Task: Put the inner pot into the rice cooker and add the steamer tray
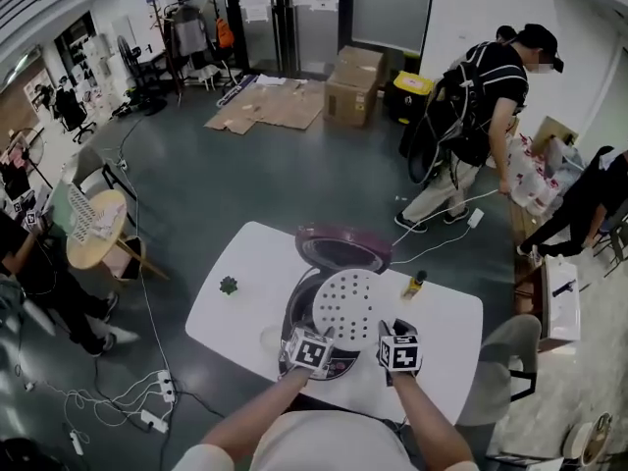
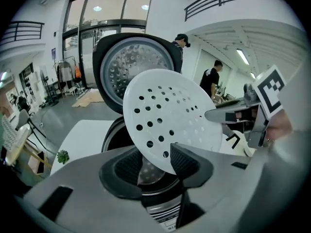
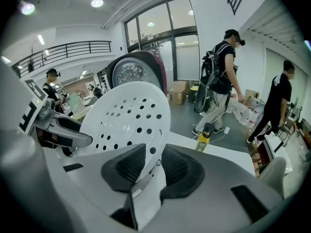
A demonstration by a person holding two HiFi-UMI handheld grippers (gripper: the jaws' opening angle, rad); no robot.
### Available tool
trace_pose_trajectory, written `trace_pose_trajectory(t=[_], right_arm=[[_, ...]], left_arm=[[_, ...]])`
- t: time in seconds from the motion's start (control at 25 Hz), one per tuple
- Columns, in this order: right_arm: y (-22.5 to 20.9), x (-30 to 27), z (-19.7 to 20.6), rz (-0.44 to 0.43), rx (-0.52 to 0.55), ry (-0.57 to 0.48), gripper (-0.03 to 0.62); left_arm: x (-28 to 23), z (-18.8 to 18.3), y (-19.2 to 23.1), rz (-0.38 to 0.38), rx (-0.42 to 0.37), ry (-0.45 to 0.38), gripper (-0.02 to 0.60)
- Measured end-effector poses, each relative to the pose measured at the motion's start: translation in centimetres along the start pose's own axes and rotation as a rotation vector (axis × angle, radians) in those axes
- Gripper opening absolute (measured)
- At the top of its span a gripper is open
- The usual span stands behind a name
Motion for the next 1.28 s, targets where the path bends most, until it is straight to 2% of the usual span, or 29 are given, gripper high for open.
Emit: trace_pose_trajectory(t=[0.48,0.72,0.92,1.12,1.28], right_arm=[[3.8,-6.3,2.1,-0.022,0.016,0.159,0.133],[4.5,-7.9,3.4,-0.022,0.02,0.232,0.146],[5.2,-8.7,4.3,-0.019,0.032,0.279,0.153],[5.5,-9.4,4.6,-0.016,0.052,0.295,0.153],[5.7,-9.4,4.8,-0.001,0.061,0.324,0.158]], left_arm=[[-2.0,3.1,5.3,-0.05,-0.088,0.1,0.206],[-3.2,4.6,6.2,-0.065,-0.15,0.151,0.216],[-4.3,5.9,6.8,-0.077,-0.165,0.206,0.222],[-4.7,6.6,7.2,-0.092,-0.179,0.208,0.231],[-5.1,6.7,7.5,-0.123,-0.241,0.208,0.269]])
Point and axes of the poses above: the fingertips, and each gripper's own axes: x backward along the fingers, y to its left, z out of its underside, the point moved 4 cm from there along x, backward along the fingers, and after that the axes turned 11 degrees about -z, right-handed, at the moved point
